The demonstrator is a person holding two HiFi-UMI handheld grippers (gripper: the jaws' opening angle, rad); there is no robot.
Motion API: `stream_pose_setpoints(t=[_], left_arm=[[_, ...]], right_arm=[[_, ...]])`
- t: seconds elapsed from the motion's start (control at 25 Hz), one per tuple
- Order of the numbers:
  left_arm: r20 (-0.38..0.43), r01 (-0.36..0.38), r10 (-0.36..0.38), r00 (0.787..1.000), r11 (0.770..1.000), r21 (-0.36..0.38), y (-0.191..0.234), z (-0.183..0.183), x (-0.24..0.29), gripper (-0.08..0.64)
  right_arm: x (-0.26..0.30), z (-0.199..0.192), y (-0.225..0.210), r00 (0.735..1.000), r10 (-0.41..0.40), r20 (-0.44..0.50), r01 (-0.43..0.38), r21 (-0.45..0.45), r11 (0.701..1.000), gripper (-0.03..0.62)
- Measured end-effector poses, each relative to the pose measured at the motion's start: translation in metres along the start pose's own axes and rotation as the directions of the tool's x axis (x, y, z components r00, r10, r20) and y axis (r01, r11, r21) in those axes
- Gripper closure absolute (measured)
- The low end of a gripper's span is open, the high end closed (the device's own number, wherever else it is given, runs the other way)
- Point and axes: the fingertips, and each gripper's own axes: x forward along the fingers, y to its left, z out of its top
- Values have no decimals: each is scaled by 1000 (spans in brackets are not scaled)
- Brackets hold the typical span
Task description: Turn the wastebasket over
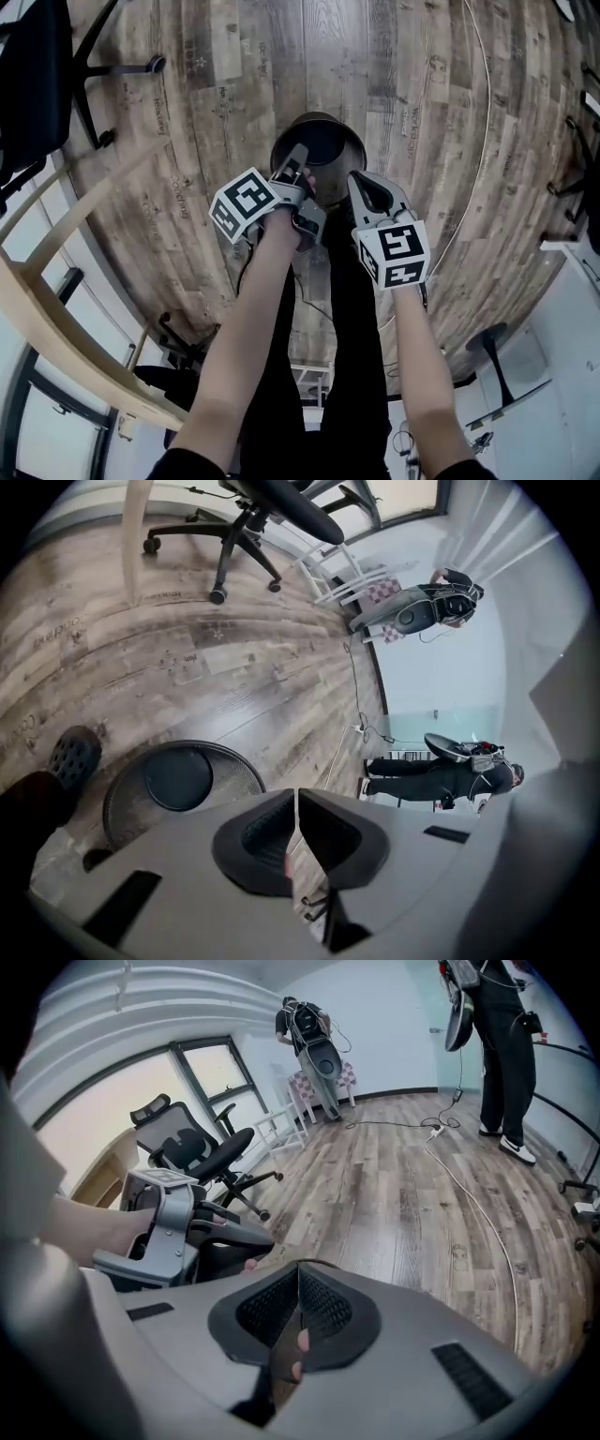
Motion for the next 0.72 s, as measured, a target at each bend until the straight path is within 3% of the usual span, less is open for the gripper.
stream_pose_setpoints(t=[0.12,0.16,0.36,0.72], left_arm=[[29,-2,3,1000,998,-58,12,9,16,530],[38,-1,5,999,996,-92,16,10,21,496],[63,-22,38,997,970,-241,39,7,47,430],[93,-34,68,993,943,-332,57,13,78,419]], right_arm=[[5,-7,0,1000,6,-21,-6,-23,1000,560],[4,-10,-1,1000,7,-28,-8,-28,1000,560],[-4,-27,-13,999,1,-54,-2,-18,1000,560],[8,-34,-21,998,17,-55,-18,-5,1000,560]])
